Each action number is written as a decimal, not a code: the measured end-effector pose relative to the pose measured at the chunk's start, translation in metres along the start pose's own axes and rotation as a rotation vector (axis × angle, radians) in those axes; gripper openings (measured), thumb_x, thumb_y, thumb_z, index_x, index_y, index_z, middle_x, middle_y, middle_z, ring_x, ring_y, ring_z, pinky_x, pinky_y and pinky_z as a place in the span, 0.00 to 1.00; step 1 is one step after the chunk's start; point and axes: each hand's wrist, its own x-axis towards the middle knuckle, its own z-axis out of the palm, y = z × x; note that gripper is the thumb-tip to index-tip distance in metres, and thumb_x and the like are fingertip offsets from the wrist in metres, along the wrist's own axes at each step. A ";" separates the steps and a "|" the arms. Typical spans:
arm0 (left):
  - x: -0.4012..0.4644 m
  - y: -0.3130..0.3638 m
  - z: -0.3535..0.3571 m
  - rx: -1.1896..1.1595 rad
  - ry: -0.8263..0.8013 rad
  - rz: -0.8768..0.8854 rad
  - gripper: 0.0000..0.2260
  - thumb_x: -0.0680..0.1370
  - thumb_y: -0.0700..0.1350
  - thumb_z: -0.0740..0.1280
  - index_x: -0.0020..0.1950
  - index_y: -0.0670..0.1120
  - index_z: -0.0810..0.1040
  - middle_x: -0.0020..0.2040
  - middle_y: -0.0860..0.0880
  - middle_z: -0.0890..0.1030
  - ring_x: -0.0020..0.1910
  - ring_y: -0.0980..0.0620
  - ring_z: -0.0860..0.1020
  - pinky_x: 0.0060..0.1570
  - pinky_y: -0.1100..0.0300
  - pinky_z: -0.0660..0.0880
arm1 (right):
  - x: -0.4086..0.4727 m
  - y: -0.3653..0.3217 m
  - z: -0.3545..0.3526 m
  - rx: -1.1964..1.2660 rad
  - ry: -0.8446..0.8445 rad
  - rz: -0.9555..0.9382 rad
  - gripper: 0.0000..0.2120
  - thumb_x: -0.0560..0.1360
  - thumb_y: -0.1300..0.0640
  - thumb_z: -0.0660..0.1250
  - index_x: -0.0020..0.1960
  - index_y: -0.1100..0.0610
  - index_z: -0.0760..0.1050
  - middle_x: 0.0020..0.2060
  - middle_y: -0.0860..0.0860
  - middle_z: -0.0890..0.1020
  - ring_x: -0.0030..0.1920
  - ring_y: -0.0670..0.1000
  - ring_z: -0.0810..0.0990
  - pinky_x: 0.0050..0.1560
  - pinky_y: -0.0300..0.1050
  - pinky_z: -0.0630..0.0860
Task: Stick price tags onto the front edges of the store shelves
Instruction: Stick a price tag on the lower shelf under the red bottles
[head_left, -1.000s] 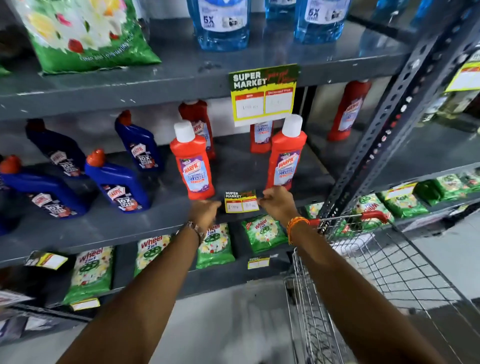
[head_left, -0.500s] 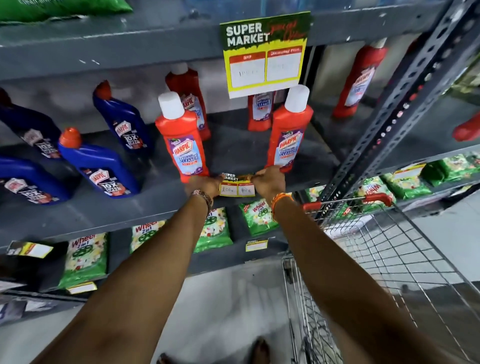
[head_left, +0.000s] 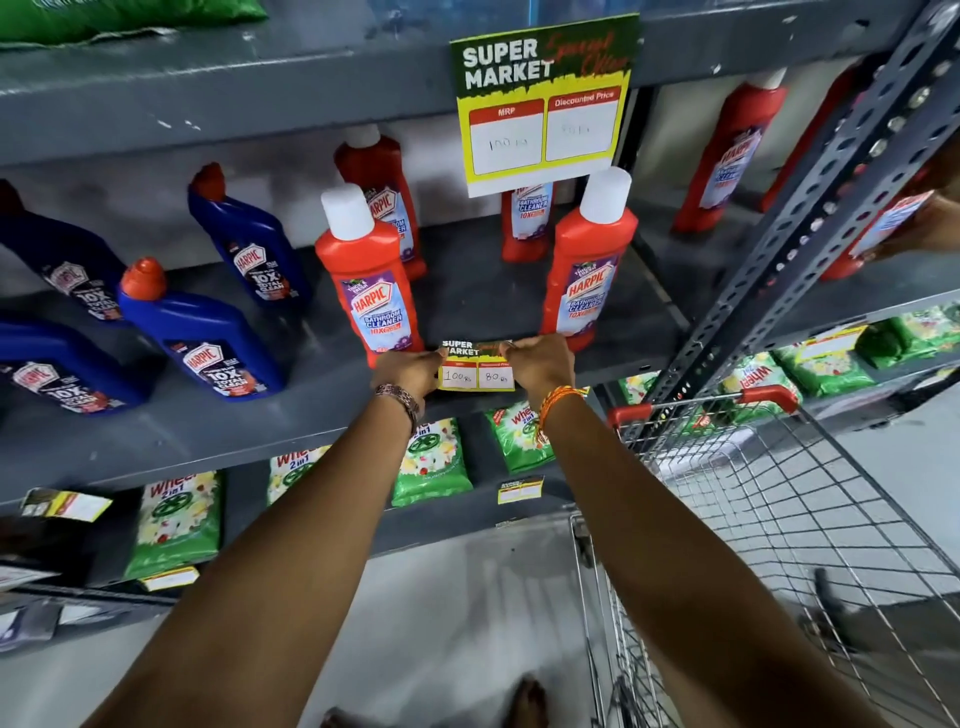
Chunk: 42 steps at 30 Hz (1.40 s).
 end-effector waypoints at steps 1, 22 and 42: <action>-0.008 0.004 -0.002 -0.014 -0.015 -0.028 0.12 0.69 0.43 0.79 0.39 0.35 0.81 0.34 0.41 0.79 0.25 0.50 0.72 0.26 0.65 0.71 | -0.001 0.000 -0.001 0.029 0.000 -0.010 0.09 0.71 0.52 0.76 0.45 0.57 0.85 0.44 0.53 0.87 0.44 0.52 0.85 0.53 0.43 0.80; -0.077 0.027 -0.057 0.220 -0.325 0.402 0.08 0.68 0.58 0.78 0.42 0.56 0.88 0.43 0.59 0.87 0.55 0.56 0.82 0.75 0.37 0.63 | -0.049 -0.009 -0.081 -0.123 -0.186 -0.444 0.06 0.73 0.54 0.74 0.39 0.47 0.82 0.48 0.48 0.82 0.58 0.49 0.76 0.74 0.56 0.40; -0.103 -0.033 -0.022 0.918 0.140 0.492 0.02 0.69 0.60 0.76 0.40 0.65 0.86 0.79 0.60 0.62 0.83 0.44 0.39 0.70 0.24 0.34 | -0.064 0.057 -0.068 -0.379 0.019 -0.561 0.06 0.68 0.57 0.77 0.45 0.53 0.87 0.72 0.60 0.71 0.77 0.60 0.57 0.74 0.58 0.61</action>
